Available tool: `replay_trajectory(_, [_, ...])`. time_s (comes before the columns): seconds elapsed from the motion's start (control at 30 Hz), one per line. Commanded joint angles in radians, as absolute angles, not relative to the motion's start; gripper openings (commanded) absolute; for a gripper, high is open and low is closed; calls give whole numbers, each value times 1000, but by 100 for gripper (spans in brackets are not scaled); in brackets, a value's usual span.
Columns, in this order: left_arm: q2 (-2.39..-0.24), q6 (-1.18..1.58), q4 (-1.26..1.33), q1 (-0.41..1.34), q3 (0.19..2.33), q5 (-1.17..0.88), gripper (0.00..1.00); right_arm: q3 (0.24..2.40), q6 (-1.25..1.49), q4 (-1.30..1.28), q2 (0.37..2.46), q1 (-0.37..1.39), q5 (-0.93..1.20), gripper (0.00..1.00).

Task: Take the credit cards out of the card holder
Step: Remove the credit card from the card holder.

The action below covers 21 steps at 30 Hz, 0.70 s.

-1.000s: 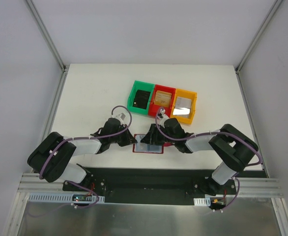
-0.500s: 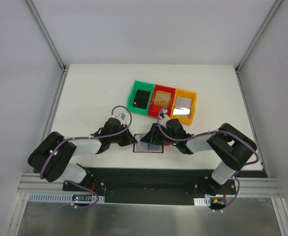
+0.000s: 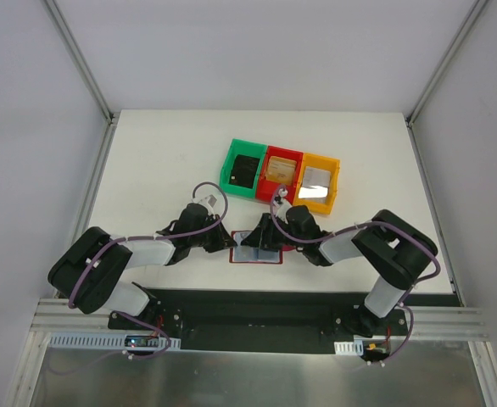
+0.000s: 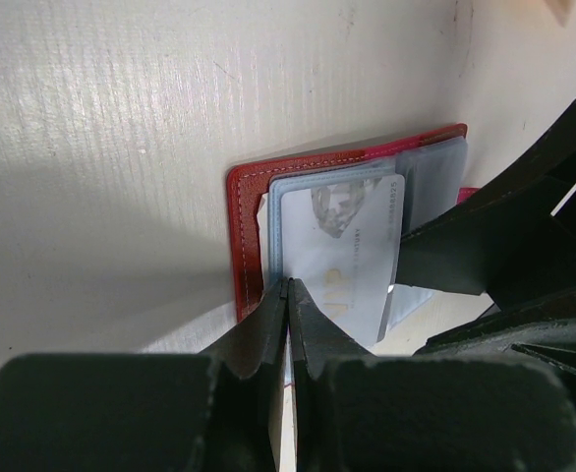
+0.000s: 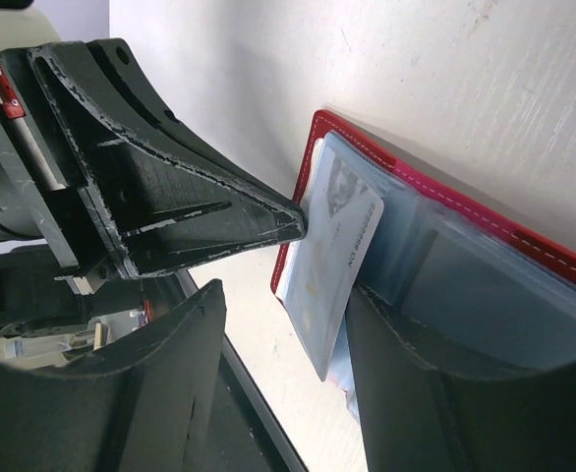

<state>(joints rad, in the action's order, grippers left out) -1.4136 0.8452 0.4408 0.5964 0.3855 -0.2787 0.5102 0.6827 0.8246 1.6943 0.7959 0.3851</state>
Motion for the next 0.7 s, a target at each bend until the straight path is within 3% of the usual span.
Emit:
replay_trajectory(0.0, [-1439, 825, 423, 607, 382, -261, 0, 531, 710, 907, 1713, 805, 445, 54])
replay_trajectory(0.67, [-1451, 839, 459, 607, 370, -275, 0, 552, 741, 931, 1740, 802, 465, 53])
